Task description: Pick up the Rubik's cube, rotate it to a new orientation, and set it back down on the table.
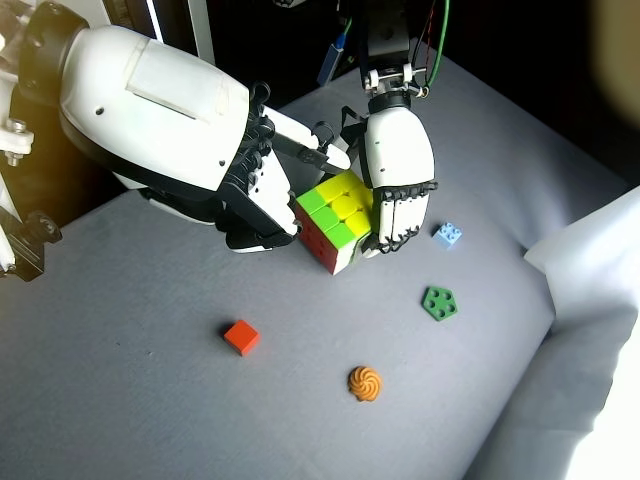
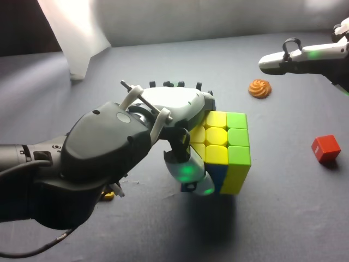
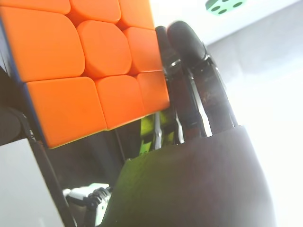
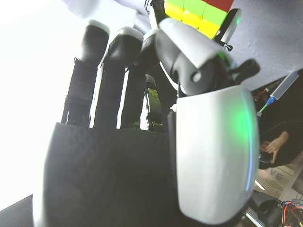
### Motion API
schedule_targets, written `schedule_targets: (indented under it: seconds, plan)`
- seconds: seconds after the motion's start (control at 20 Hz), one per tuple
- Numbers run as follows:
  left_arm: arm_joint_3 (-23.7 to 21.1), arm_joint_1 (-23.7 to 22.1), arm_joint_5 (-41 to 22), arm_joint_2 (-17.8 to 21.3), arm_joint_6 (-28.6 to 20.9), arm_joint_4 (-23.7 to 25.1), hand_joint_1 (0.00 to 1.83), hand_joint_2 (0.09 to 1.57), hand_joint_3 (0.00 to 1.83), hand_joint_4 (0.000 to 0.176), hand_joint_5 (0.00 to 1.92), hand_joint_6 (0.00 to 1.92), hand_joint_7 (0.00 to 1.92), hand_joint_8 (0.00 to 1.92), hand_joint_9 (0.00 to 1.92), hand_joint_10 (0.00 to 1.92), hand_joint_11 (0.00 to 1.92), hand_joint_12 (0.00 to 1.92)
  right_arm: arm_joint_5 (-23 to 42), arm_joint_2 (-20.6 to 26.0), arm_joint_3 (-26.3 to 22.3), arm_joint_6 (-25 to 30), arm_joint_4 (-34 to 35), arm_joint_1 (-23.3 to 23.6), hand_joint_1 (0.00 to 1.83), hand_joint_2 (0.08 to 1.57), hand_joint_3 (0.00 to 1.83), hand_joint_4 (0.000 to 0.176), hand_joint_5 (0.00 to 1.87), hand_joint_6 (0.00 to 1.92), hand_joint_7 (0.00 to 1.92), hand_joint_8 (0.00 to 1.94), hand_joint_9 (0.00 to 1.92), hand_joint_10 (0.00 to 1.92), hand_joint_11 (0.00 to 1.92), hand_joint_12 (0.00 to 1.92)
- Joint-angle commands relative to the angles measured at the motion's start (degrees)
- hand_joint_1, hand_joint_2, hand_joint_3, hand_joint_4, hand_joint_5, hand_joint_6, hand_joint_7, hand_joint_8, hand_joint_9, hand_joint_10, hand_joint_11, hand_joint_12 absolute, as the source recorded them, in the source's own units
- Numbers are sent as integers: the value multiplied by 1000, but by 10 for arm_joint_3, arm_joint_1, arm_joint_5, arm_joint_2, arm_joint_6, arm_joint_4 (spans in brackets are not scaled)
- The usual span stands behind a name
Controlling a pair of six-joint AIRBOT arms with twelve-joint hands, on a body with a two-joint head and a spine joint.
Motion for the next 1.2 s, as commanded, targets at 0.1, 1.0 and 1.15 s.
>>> schedule_targets:
  seconds: [0.1,1.0,1.15]
  plan:
    - [0,-6,-18,2,-7,35,775,1010,0,0,327,406,336,596,250,719,2,1174,-34,0,-1,-1,10,4,1497,830,729,163,7,0,792,1465,805,1628,525,1864]
    - [-20,-60,46,59,69,-8,342,642,0,0,97,7,104,6,81,6,0,213,-30,-1,-1,-2,10,-2,1337,1036,370,175,1,0,779,1450,787,1921,547,1921]
    - [-28,-72,65,93,89,-28,294,650,0,0,75,1,82,1,61,2,0,149,-24,-1,-1,-2,10,-2,1328,1057,339,152,1,0,767,1460,777,1913,531,1921]
